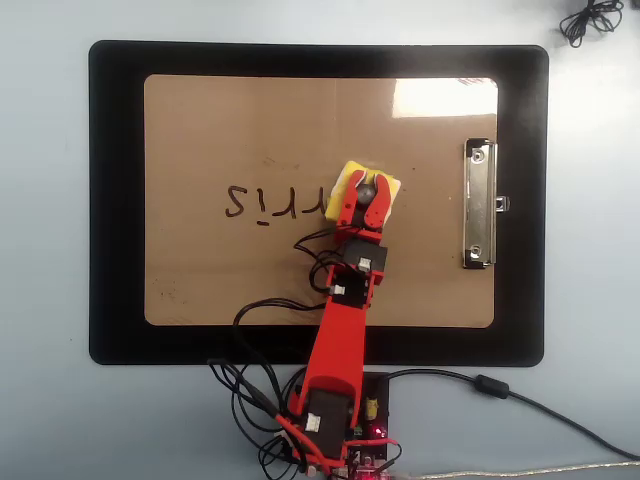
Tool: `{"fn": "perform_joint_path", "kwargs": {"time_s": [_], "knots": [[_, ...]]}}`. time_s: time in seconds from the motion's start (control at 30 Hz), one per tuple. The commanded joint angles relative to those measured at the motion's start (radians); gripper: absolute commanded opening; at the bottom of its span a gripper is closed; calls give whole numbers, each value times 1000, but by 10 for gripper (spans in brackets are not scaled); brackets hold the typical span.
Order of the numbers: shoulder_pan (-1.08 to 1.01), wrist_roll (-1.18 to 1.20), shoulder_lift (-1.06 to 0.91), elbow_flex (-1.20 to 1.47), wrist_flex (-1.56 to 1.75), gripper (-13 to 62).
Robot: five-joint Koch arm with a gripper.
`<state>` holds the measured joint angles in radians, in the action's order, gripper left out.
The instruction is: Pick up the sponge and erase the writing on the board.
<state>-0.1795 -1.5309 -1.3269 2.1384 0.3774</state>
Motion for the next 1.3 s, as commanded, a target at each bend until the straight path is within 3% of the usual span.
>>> {"fn": "perform_joint_path", "kwargs": {"time_s": [0.0, 0.1, 0.37, 0.47, 0.63, 0.77, 0.87, 1.13, 1.27], "knots": [[-6, -28, 81, -78, 31, -81], [-8, -28, 64, -31, 32, -81], [8, -25, -476, 462, 23, -80], [49, -28, -417, 448, 34, -81], [83, -31, -43, 87, 37, -80], [92, -31, 123, -81, 40, -80], [107, -31, 60, -6, 40, -80], [123, -28, -430, 456, 32, -80], [181, -32, -322, 377, 40, -80]]}}
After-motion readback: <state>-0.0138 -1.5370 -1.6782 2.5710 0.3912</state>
